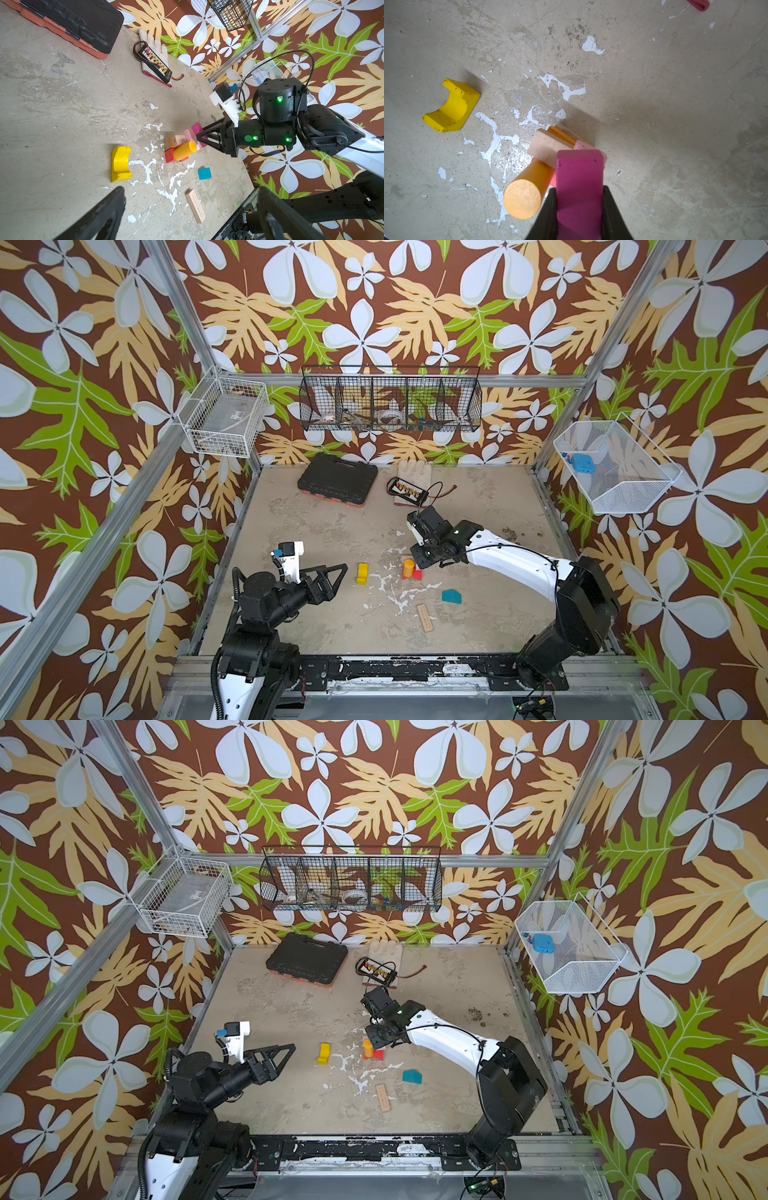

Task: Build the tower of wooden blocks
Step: 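Lower the magenta block onto the top of the stack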

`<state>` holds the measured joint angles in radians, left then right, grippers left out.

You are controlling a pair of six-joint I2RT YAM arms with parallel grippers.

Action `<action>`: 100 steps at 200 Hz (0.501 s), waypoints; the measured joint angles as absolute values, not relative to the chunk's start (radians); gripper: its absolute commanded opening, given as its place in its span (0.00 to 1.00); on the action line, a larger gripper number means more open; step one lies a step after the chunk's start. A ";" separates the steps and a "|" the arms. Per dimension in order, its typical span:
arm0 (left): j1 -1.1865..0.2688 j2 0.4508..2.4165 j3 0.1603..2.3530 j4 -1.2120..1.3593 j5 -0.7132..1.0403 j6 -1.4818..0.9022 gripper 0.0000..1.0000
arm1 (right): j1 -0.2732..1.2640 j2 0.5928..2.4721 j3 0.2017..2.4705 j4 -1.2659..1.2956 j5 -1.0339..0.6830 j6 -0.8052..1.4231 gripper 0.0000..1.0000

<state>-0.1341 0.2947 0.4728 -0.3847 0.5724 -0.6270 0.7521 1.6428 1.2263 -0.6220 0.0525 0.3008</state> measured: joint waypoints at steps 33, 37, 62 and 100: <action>-0.134 0.295 0.472 -0.384 0.572 -0.627 1.00 | 0.752 1.666 1.226 -0.623 0.053 0.283 0.11; -0.134 0.295 0.472 -0.384 0.572 -0.627 1.00 | 0.752 1.669 1.226 -0.623 0.054 0.282 0.11; -0.134 0.295 0.471 -0.384 0.572 -0.627 1.00 | 0.752 1.678 1.229 -0.624 0.061 0.276 0.13; -0.134 0.295 0.471 -0.384 0.572 -0.627 1.00 | 0.752 1.690 1.240 -0.625 0.062 0.274 0.17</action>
